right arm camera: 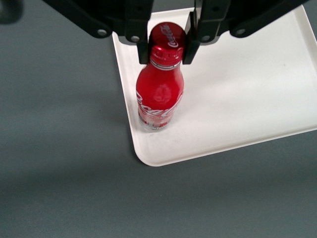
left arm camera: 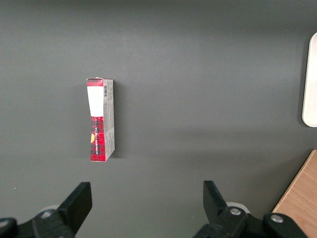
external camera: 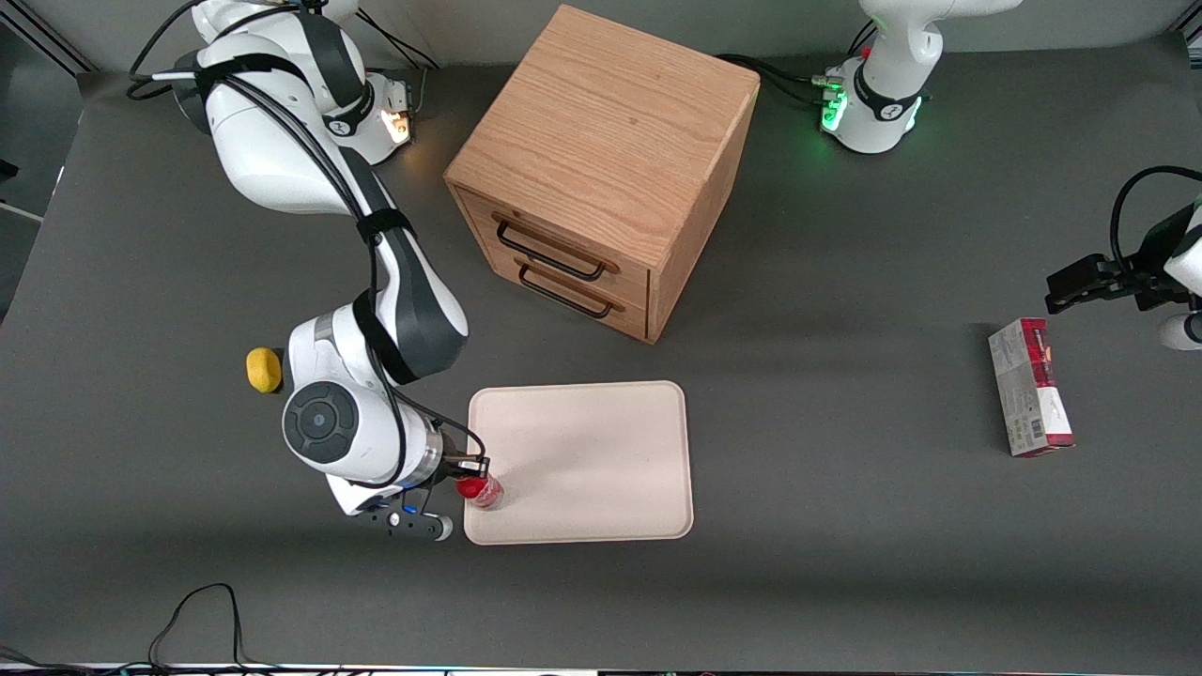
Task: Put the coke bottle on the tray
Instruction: 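Lower the bottle onto the tray and open the right gripper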
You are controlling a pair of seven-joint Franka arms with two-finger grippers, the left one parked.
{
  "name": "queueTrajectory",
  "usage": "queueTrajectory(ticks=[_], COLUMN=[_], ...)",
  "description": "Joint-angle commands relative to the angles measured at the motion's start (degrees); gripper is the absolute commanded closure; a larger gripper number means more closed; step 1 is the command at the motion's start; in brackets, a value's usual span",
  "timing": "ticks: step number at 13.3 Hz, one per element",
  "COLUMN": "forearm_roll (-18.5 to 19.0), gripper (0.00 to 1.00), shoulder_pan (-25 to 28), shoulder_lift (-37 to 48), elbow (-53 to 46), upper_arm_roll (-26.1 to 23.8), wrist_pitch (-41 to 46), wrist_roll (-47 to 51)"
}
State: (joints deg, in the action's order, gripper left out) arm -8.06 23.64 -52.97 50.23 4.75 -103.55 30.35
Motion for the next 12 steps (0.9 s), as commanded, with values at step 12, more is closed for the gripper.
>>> queueTrajectory(ticks=[12], forearm_roll=[-0.7], gripper=[0.0], shoulder_pan=[0.4], shoulder_lift=[-0.7], elbow=[-2.0], upper_arm_roll=[-0.1], wrist_pitch=[-0.9], wrist_roll=[3.7])
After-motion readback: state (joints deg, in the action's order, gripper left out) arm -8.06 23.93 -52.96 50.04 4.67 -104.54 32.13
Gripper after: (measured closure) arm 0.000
